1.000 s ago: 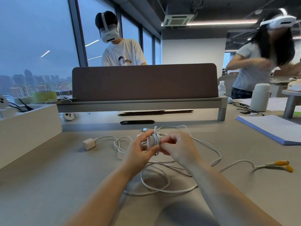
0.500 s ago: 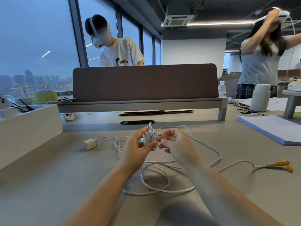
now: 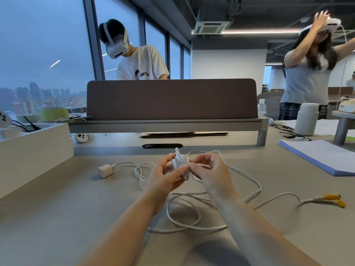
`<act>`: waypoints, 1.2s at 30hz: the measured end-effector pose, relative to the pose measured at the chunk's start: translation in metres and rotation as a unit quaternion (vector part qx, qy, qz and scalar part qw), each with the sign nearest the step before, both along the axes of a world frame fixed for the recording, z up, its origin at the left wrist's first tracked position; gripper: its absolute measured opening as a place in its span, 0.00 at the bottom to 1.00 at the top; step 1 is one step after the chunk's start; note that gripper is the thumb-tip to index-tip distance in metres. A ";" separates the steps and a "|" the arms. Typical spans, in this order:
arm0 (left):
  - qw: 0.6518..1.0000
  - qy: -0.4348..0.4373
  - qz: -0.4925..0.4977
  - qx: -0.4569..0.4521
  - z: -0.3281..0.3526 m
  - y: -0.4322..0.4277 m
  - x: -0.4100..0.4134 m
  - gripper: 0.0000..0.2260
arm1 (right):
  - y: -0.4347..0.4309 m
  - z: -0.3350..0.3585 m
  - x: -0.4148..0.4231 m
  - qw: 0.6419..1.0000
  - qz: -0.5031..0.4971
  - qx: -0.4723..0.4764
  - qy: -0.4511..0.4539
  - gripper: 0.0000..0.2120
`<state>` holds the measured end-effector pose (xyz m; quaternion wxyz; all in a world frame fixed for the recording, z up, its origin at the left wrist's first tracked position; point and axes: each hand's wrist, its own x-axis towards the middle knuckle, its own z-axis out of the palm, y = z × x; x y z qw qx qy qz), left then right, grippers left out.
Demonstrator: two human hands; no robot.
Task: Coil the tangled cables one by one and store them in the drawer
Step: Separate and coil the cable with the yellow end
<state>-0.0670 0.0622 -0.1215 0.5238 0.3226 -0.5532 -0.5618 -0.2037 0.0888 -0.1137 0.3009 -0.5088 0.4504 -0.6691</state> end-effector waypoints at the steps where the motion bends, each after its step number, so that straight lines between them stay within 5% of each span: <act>1: 1.000 0.018 -0.014 0.018 0.000 -0.001 0.001 0.23 | 0.000 0.000 -0.001 1.000 -0.001 0.003 -0.006 0.06; 6: 0.996 0.066 -0.038 0.052 0.004 -0.001 0.002 0.19 | -0.005 -0.002 -0.005 0.998 0.044 0.054 -0.002 0.07; 18: 0.999 -0.002 -0.005 0.042 0.003 0.000 0.003 0.13 | -0.002 -0.001 -0.006 0.996 0.066 0.045 -0.032 0.08; 29: 1.000 -0.015 0.026 0.005 0.007 0.002 0.004 0.09 | 0.001 0.003 -0.012 0.997 0.059 0.016 0.037 0.11; 36: 1.000 -0.001 0.011 -0.004 0.008 0.005 0.005 0.08 | -0.001 0.003 -0.014 0.994 0.095 0.053 -0.011 0.13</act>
